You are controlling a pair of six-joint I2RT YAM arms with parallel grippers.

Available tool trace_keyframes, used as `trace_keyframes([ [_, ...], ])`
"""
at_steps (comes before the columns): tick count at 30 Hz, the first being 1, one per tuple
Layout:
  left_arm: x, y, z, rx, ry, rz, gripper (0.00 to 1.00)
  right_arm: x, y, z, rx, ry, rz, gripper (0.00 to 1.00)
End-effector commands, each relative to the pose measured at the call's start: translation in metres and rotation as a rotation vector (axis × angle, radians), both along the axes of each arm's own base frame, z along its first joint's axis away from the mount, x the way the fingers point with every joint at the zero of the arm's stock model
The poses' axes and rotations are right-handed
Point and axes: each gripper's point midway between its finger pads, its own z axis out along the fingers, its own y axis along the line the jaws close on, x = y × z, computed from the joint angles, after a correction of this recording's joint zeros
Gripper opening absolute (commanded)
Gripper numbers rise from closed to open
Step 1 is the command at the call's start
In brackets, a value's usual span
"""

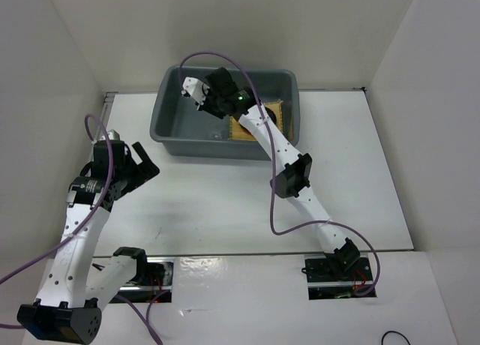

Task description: Place the mixed dishes into the plastic bin

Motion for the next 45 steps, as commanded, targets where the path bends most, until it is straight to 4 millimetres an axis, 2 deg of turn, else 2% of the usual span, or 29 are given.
trace_keyframes([
  [1,0.004,0.005,0.000,0.010,-0.010,0.022,1.00,0.034,-0.003,0.033,0.019,-0.191,-0.016,0.00],
  [4,0.004,0.005,0.000,0.010,-0.010,0.022,1.00,0.043,0.000,0.010,-0.013,-0.196,-0.007,0.01],
  [6,0.006,0.004,-0.005,0.004,0.009,0.028,1.00,0.051,-0.002,0.003,-0.028,-0.211,-0.002,0.01],
  [7,0.006,0.004,-0.005,0.004,0.010,0.028,1.00,0.052,-0.001,-0.011,-0.041,-0.194,-0.001,0.01],
  [9,0.008,0.004,-0.010,0.006,0.031,0.028,1.00,0.063,-0.004,-0.016,-0.057,-0.227,-0.004,0.03],
  [10,0.008,0.004,-0.010,0.006,0.031,0.028,1.00,0.066,-0.003,-0.028,-0.064,-0.217,-0.003,0.03],
  [13,0.010,0.004,-0.014,0.007,0.051,0.028,1.00,0.077,-0.014,-0.048,-0.086,-0.211,-0.023,0.03],
  [15,0.011,0.004,-0.016,0.008,0.060,0.028,1.00,0.076,-0.010,-0.054,-0.081,-0.198,-0.005,0.04],
  [17,0.011,0.004,-0.018,0.008,0.069,0.028,1.00,0.083,-0.015,-0.065,-0.085,-0.192,-0.015,0.05],
  [18,0.011,0.004,-0.018,0.008,0.069,0.028,1.00,0.084,-0.014,-0.063,-0.080,-0.200,-0.016,0.09],
  [20,0.011,0.004,-0.018,0.008,0.069,0.028,1.00,0.085,-0.014,-0.078,-0.077,-0.173,0.001,0.11],
  [24,0.011,0.004,-0.018,0.008,0.069,0.028,1.00,0.081,-0.011,-0.084,-0.076,-0.154,0.033,0.21],
  [36,0.011,0.004,-0.024,0.011,0.100,0.028,1.00,0.079,-0.006,-0.095,-0.086,-0.147,0.080,0.23],
  [40,0.011,0.004,-0.024,0.004,0.099,0.035,1.00,0.078,-0.006,-0.101,-0.091,-0.139,0.081,0.32],
  [41,0.011,0.004,-0.024,0.004,0.099,0.035,1.00,0.078,-0.006,-0.101,-0.091,-0.139,0.081,0.38],
  [44,0.011,0.004,-0.024,0.004,0.099,0.035,1.00,0.082,-0.006,-0.098,-0.078,-0.155,0.066,0.43],
  [45,0.011,0.004,-0.024,0.004,0.099,0.035,1.00,0.085,-0.006,-0.088,-0.072,-0.180,0.053,0.43],
])
